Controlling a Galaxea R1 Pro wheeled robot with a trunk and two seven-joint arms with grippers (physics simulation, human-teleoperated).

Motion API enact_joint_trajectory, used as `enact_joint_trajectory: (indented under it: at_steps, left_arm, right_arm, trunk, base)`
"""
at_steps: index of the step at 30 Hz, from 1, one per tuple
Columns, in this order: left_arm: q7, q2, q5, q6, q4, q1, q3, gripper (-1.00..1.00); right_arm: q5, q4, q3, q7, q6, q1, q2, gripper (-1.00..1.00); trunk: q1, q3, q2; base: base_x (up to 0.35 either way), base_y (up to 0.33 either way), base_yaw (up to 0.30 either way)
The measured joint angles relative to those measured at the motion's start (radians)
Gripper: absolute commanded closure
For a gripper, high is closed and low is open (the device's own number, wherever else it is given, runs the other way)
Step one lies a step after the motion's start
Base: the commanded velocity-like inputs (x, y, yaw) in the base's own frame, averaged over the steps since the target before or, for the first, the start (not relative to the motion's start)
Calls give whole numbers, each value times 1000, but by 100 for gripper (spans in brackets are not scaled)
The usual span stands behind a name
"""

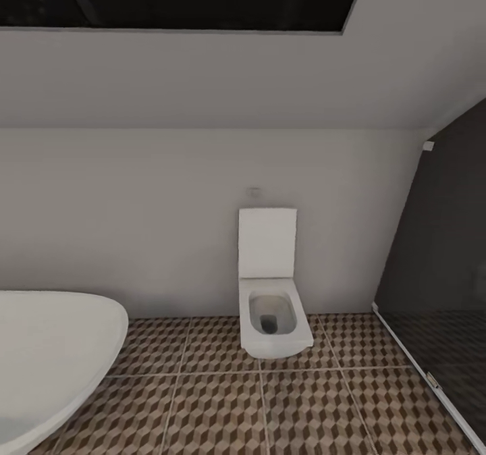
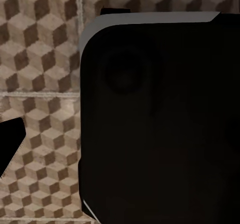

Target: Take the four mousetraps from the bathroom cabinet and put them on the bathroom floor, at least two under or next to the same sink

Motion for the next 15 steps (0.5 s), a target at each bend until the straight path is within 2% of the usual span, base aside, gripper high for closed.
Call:
enact_joint_trajectory:
  at_steps: [15]
  left_arm:
    - [0, 0, 1, 0, 0, 0, 4, -100]
  right_arm:
    - [-1, 0, 0, 0, -24, 0, 0, -100]
  trunk:
    - [0, 0, 0]
  base:
    - [0, 0, -251]
